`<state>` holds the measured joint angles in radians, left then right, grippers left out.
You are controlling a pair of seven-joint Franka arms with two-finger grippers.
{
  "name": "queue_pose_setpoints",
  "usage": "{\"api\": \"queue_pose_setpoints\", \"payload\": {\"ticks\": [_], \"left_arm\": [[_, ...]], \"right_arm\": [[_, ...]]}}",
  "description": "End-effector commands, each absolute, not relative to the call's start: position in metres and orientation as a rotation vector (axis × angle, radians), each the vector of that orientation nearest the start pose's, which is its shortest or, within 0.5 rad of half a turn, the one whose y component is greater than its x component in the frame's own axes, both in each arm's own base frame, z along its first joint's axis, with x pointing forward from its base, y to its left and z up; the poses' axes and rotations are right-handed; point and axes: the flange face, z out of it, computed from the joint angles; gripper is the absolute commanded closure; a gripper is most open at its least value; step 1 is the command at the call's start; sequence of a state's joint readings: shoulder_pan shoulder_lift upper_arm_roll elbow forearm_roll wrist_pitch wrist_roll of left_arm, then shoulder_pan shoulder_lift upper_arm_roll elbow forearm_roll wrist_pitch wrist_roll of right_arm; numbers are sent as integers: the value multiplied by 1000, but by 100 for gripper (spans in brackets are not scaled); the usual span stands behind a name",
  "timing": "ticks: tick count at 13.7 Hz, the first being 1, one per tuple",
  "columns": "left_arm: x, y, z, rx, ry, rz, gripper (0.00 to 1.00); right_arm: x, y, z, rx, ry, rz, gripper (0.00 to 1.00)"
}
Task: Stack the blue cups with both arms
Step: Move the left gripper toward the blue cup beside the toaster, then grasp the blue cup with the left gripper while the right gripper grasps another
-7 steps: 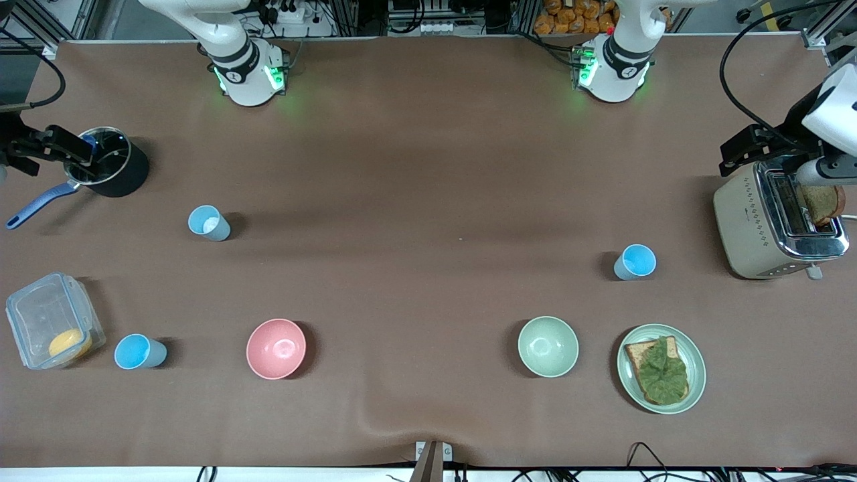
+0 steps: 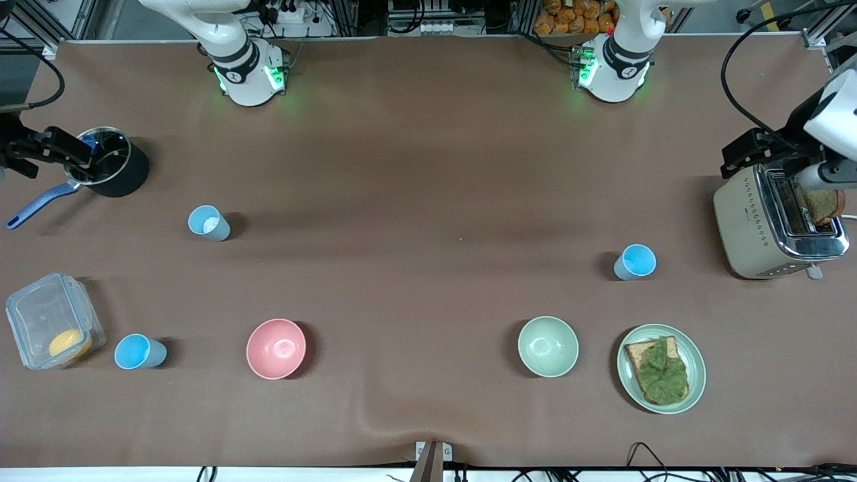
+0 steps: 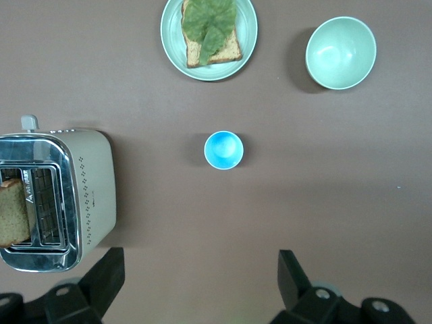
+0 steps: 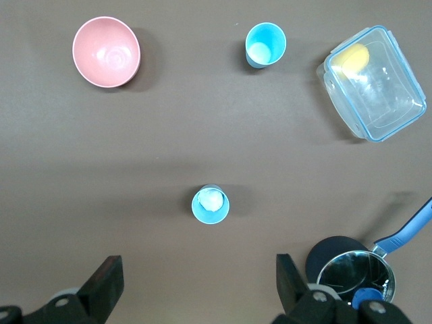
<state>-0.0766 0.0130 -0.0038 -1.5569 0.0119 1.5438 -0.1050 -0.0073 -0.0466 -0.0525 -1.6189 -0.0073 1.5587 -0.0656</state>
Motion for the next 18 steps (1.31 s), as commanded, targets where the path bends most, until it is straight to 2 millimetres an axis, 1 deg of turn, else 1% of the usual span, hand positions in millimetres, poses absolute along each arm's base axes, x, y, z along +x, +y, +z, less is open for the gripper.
{"api": "queue_pose_setpoints", "payload": {"ticks": [1,2,3,4,6,7,8,9,10,11,12,13,14,15,16,17,18], "left_arm": [[572,-44,588,-3127,-167,63,0],[579,-43,568,-3121,-207,77,0],[583,-43,549,-3120,-212,72,0],[586,-43,530,-3123,-216,37,0],[588,-45,489,-3129,-208,-11,0],[591,-48,465,-3129,-200,-4,0],[598,-47,439,-3125,-204,39,0],[606,-46,410,-3121,-206,77,0],[611,-45,390,-3121,-206,82,0],[614,-47,375,-3120,-200,96,0],[616,-48,361,-3119,-200,103,0],[617,-47,345,-3117,-206,129,0],[613,-47,329,-3115,-206,141,0],[607,-46,312,-3124,-229,140,0],[605,-38,296,-3121,-252,161,0],[606,-29,289,-3118,-276,178,0],[605,-30,282,-3116,-274,197,0]], "right_arm": [[535,-31,629,-3135,14,9,0],[536,-30,627,-3135,12,14,0],[537,-30,626,-3135,12,16,0],[537,-30,625,-3135,12,19,0],[537,-30,625,-3135,12,19,0],[537,-28,624,-3135,5,24,0],[541,-19,617,-3144,-43,53,0],[550,-5,600,-3145,-87,104,0],[559,3,581,-3144,-111,157,0],[567,18,560,-3141,-150,219,0],[573,28,541,-3139,-169,263,0],[580,32,520,-3130,-175,315,0],[586,36,494,-3126,-177,366,0],[587,39,470,-3123,-187,395,0],[584,40,442,-3125,-191,417,0],[576,38,409,-3125,-190,420,0],[567,36,380,-3127,-188,394,0]]}}
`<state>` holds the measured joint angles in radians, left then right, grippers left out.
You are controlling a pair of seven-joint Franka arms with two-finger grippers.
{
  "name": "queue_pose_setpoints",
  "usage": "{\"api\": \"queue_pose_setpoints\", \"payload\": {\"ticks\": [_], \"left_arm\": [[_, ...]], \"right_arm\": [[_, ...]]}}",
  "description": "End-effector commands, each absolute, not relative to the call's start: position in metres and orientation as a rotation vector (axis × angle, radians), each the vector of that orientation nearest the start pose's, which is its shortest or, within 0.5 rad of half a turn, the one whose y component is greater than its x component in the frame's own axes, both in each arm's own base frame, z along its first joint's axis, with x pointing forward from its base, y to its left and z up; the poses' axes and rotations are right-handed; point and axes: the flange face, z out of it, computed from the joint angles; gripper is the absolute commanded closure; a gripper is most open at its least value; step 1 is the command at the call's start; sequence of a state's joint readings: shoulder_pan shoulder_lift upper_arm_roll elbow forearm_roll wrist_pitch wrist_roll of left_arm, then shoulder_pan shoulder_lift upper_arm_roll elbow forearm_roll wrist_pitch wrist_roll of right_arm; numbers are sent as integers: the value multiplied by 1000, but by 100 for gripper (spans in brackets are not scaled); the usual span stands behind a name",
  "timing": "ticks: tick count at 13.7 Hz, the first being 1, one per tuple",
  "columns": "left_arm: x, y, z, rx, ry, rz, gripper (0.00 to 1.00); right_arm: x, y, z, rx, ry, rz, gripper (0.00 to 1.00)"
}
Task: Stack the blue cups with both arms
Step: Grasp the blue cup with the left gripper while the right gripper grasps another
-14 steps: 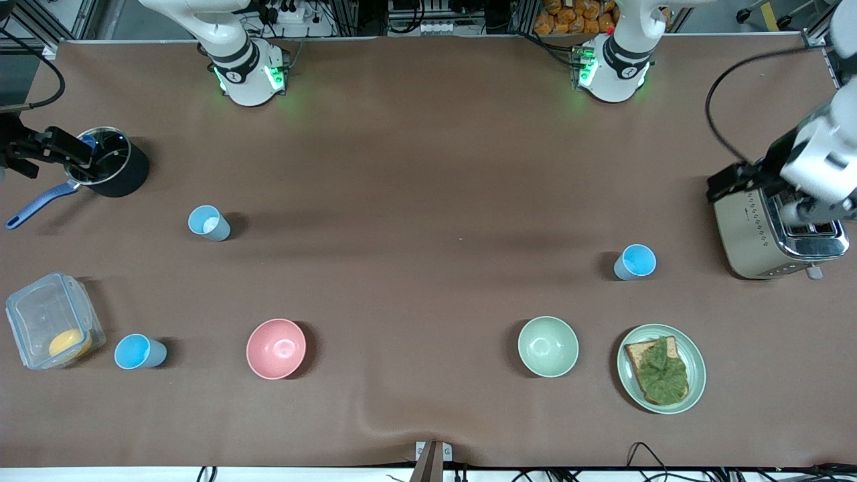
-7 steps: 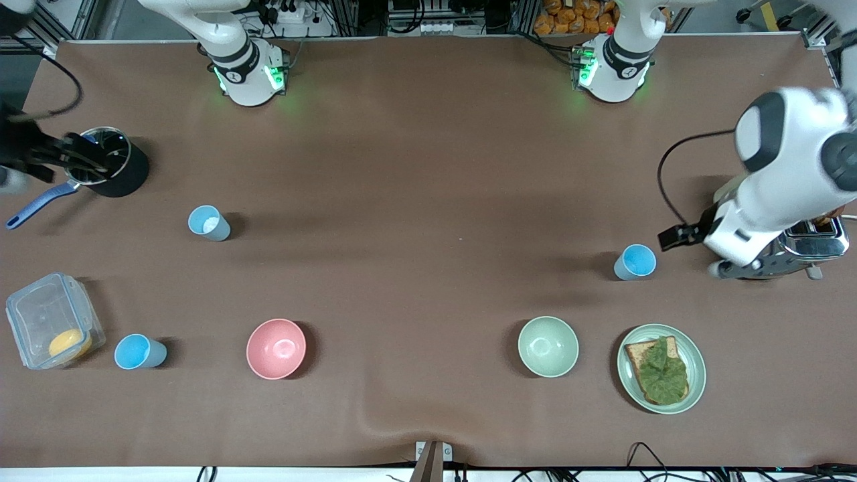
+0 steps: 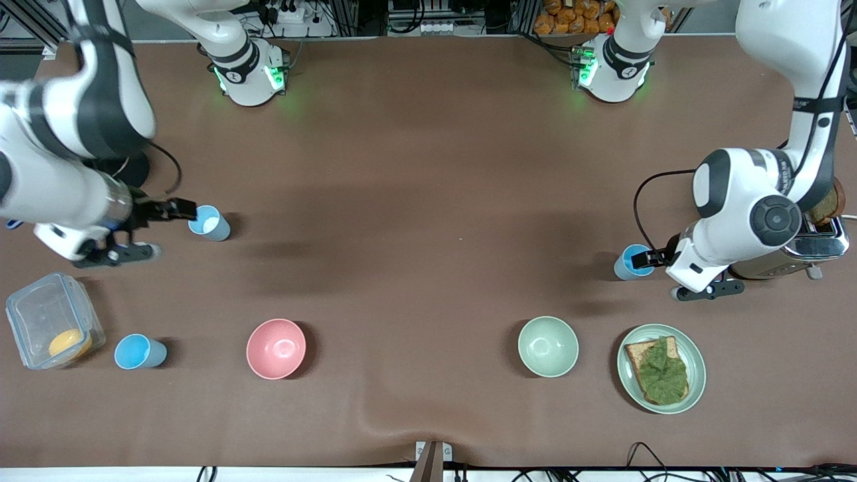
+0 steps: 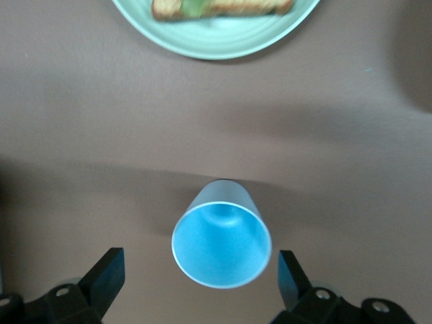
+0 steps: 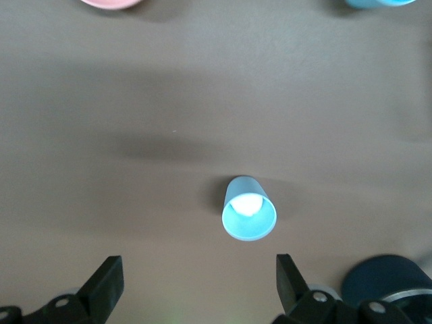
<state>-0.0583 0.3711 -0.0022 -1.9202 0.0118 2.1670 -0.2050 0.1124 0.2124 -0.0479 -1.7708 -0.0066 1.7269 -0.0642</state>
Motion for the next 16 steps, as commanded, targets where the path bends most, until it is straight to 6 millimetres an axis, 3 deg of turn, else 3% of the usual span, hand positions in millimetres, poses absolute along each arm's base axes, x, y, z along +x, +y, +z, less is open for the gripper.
{"api": "queue_pose_setpoints", "payload": {"ticks": [1,5,11,12,14,15,16], "left_arm": [[605,-32,271,-3112,-269,220,0],[603,-25,248,-3107,-283,256,0],[599,-28,230,-3099,-276,304,0],[599,-31,231,-3100,-266,303,17],[598,-33,230,-3100,-259,306,35],[597,-34,230,-3100,-252,313,57],[597,-38,230,-3103,-222,313,89]], "right_arm": [[558,34,360,-3129,-184,372,0],[529,33,293,-3134,-196,343,0],[510,26,253,-3116,-187,490,0],[510,23,246,-3116,-186,504,0],[511,19,233,-3116,-178,529,0],[512,17,228,-3120,-176,523,0],[513,15,228,-3122,-173,518,0]]}}
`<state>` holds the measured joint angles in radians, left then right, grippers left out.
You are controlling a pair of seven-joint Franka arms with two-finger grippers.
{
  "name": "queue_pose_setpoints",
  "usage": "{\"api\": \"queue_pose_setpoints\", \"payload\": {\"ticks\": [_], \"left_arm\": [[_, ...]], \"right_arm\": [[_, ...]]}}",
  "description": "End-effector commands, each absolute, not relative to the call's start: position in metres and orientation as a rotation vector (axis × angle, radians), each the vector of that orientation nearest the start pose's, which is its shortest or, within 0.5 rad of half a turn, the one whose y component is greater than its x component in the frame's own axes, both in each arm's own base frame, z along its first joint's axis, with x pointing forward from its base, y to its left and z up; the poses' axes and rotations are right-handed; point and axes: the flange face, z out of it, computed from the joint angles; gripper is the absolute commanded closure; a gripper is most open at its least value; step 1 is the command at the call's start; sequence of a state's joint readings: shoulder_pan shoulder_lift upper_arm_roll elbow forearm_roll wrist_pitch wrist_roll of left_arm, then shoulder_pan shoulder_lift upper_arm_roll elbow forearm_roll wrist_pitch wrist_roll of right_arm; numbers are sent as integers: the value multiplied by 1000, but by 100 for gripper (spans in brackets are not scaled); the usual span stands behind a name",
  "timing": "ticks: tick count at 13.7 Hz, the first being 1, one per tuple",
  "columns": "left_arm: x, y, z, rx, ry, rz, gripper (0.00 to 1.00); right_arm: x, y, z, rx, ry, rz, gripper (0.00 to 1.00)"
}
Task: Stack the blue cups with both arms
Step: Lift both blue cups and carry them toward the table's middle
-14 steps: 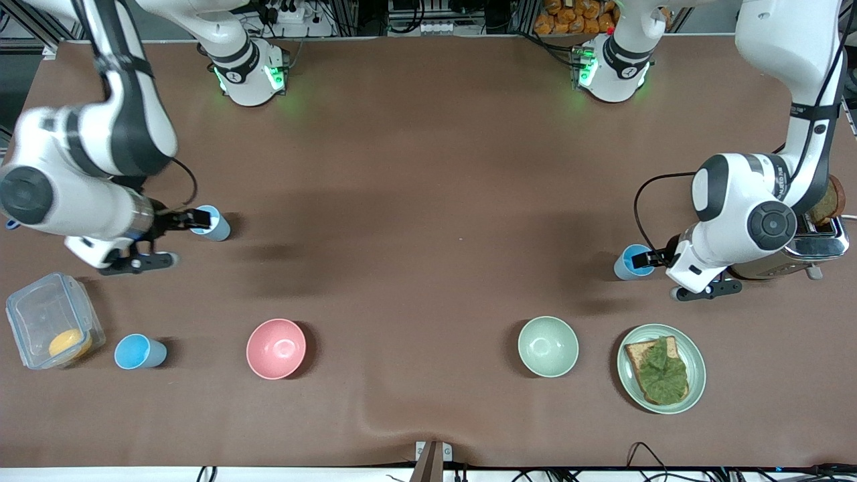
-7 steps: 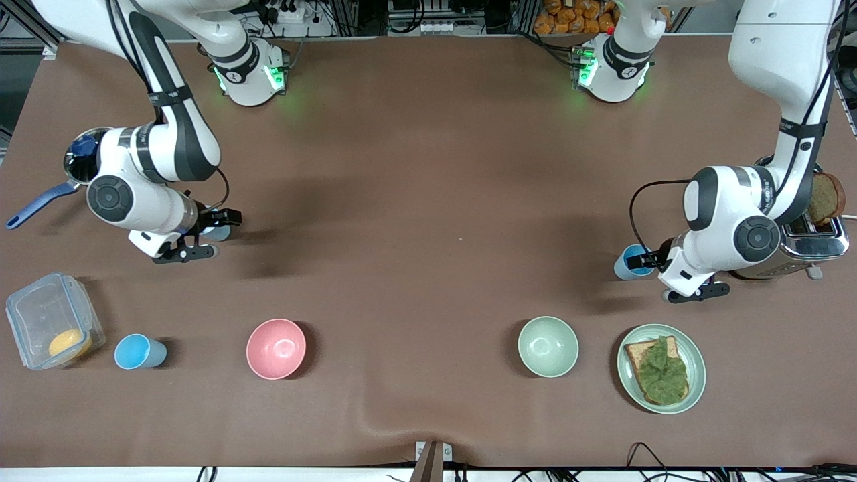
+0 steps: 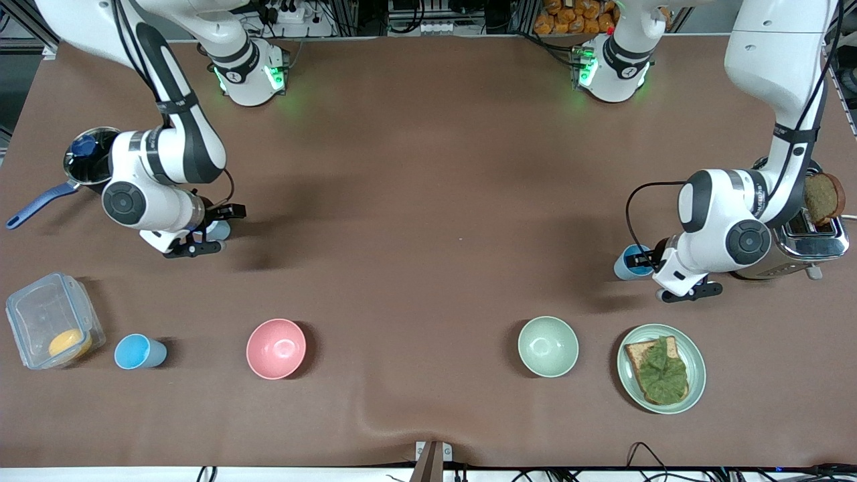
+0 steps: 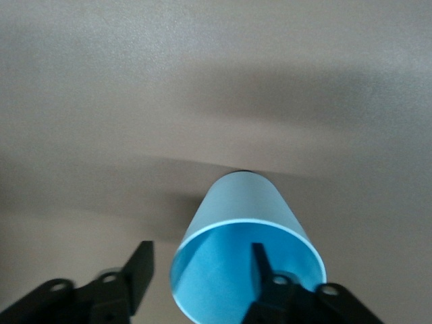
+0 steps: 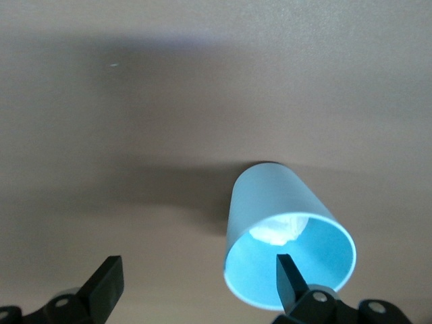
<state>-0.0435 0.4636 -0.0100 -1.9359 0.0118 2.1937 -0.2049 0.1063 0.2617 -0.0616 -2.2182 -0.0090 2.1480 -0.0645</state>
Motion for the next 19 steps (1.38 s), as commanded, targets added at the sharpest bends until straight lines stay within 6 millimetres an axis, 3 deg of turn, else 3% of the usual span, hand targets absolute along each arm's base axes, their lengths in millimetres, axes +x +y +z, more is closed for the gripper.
{"api": "queue_pose_setpoints", "payload": {"ticks": [1,2,4,5,9,14,17,19], "left_arm": [[597,-37,231,-3104,-212,313,100],[598,-35,232,-3106,-212,311,100],[598,-36,234,-3107,-203,309,100],[598,-37,238,-3109,-203,302,100],[602,-37,273,-3112,-226,267,100],[627,-37,368,-3109,-252,261,100],[638,-46,417,-3106,-274,262,100],[640,-64,443,-3113,-283,220,100]], "right_arm": [[513,15,226,-3121,-173,523,0],[512,15,224,-3120,-173,532,13],[511,15,218,-3116,-173,556,81],[511,13,219,-3115,-166,561,100],[525,15,227,-3111,-191,568,100],[537,24,237,-3118,-205,559,100],[557,51,269,-3106,-220,603,100],[570,91,293,-3102,-182,582,100]]}}
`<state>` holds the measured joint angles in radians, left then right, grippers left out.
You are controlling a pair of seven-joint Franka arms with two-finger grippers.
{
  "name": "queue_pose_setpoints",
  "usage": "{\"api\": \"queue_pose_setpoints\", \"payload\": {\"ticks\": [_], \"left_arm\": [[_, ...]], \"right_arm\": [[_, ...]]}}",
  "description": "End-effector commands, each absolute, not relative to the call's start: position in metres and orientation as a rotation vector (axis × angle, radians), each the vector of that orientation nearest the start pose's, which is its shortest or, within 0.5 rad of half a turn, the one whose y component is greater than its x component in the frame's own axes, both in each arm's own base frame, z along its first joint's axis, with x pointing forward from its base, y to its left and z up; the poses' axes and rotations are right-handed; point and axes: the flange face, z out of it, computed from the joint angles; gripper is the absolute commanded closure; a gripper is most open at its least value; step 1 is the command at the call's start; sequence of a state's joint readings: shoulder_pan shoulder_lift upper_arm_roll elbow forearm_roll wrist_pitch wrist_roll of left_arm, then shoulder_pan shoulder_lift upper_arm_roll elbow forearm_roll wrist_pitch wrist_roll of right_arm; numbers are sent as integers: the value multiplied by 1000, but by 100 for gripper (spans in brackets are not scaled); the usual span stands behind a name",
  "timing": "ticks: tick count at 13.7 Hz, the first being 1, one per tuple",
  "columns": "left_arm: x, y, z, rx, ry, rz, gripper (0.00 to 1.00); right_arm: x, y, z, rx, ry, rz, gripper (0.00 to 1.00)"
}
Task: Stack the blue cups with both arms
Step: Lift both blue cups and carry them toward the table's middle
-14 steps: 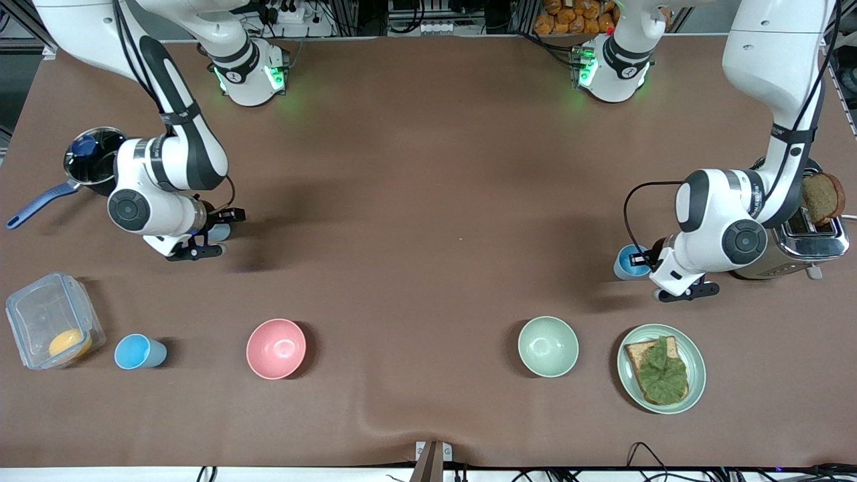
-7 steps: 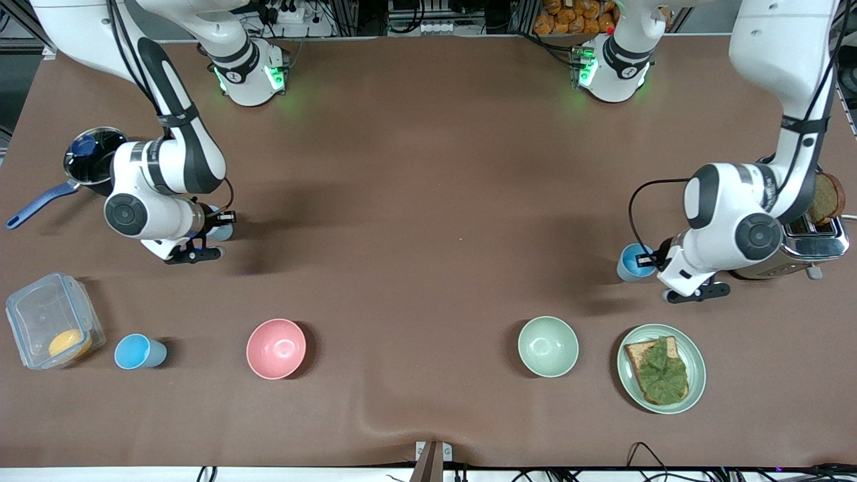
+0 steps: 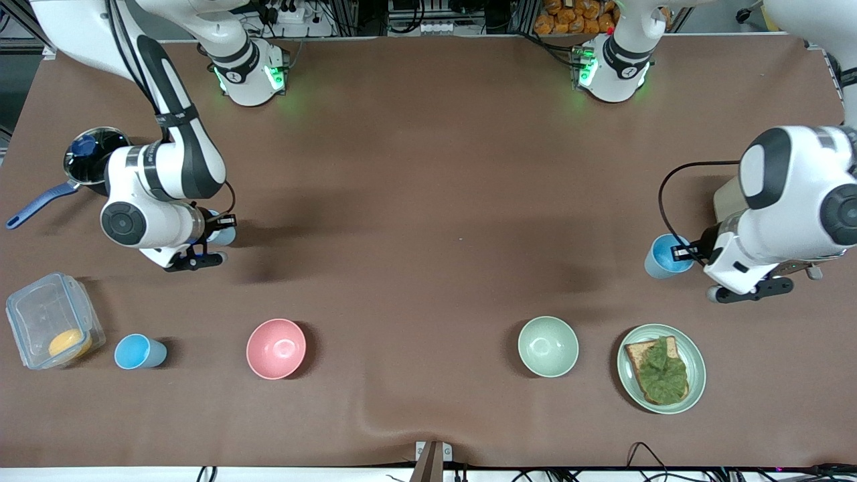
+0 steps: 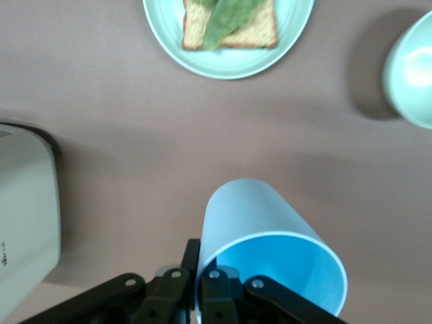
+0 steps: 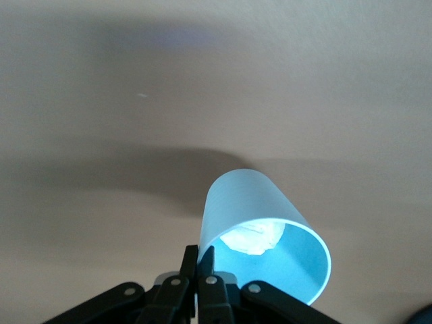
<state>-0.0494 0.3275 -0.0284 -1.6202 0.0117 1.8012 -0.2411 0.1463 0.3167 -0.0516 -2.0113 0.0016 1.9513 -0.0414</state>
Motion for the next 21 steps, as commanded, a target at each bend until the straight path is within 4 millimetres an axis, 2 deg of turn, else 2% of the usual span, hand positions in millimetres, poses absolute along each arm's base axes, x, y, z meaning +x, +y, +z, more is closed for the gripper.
{"api": "queue_pose_setpoints", "payload": {"ticks": [1,3,6,9,10,12,15,17,18,20,21], "left_arm": [[638,-74,448,-3114,-293,215,100],[631,-102,463,-3122,-335,186,100],[622,-140,468,-3117,-441,188,100],[613,-172,466,-3109,-497,204,100],[608,-180,463,-3092,-513,223,100],[603,-183,461,-3066,-509,264,100],[598,-185,459,-3043,-527,301,100],[595,-194,463,-3050,-515,297,100],[595,-196,462,-3041,-537,299,100],[593,-193,464,-3034,-554,304,100],[591,-194,466,-3030,-553,312,100]], "right_arm": [[572,124,304,-3083,-170,552,100],[573,194,306,-3050,-59,529,100],[571,298,297,-3059,93,472,100],[565,374,280,-3083,249,423,100],[561,392,275,-3083,280,403,100],[552,424,270,-3070,314,325,100],[541,444,260,-3069,323,296,100],[539,446,254,-3074,318,306,100],[539,447,255,-3070,316,294,93],[539,447,253,-3072,317,294,44],[536,451,254,-3073,304,290,0]]}}
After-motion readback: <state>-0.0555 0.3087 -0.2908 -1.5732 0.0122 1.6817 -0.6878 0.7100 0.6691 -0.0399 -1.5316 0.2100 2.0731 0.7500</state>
